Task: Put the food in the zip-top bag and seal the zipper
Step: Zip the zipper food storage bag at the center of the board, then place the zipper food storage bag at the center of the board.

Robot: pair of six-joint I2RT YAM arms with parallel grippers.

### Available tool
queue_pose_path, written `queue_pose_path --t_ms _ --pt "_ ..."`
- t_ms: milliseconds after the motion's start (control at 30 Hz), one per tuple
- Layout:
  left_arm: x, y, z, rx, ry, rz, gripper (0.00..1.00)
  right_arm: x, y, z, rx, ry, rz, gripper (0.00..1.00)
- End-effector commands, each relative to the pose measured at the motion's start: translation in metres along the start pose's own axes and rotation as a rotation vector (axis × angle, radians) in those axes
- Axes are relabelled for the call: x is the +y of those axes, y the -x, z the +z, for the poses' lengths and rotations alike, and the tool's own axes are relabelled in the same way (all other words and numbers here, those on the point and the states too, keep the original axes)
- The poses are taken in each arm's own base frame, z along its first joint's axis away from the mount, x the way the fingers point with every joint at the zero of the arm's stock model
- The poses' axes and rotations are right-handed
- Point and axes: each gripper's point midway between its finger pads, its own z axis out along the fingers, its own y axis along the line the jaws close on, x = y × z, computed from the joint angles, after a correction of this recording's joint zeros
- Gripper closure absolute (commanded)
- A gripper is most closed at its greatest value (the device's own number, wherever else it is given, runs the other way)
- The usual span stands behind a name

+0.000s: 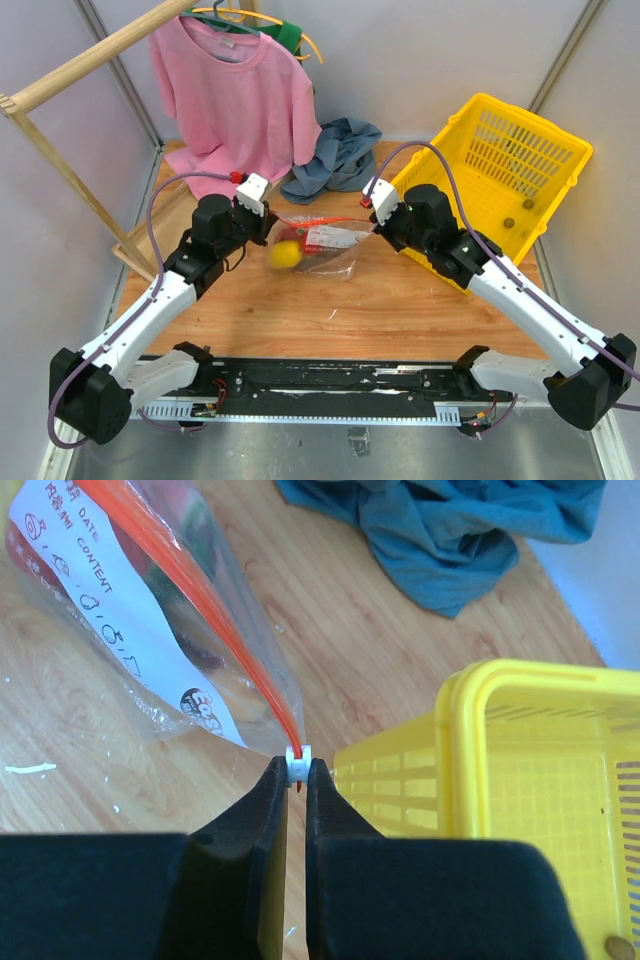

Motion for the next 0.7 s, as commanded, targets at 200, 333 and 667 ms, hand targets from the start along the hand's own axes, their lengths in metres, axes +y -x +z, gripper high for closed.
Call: queue_pose_path --t_ms 200,333,667 --pt "0.011 0.027 0.013 -0.046 0.053 -0.154 0.99 -0.023 0.028 0.013 -0.092 -0.070 0.012 0.99" --pt "0.001 -0.003 0.007 -0.005 0.041 -0.282 0.97 0.006 0.006 0.016 -0.087 0.036 0.039 0.99" --pt "-0.053 -0.075 -0.039 0.135 -0.125 -0.593 0.82 0.095 -0.036 -0.020 -0.055 0.405 0.204 0.91"
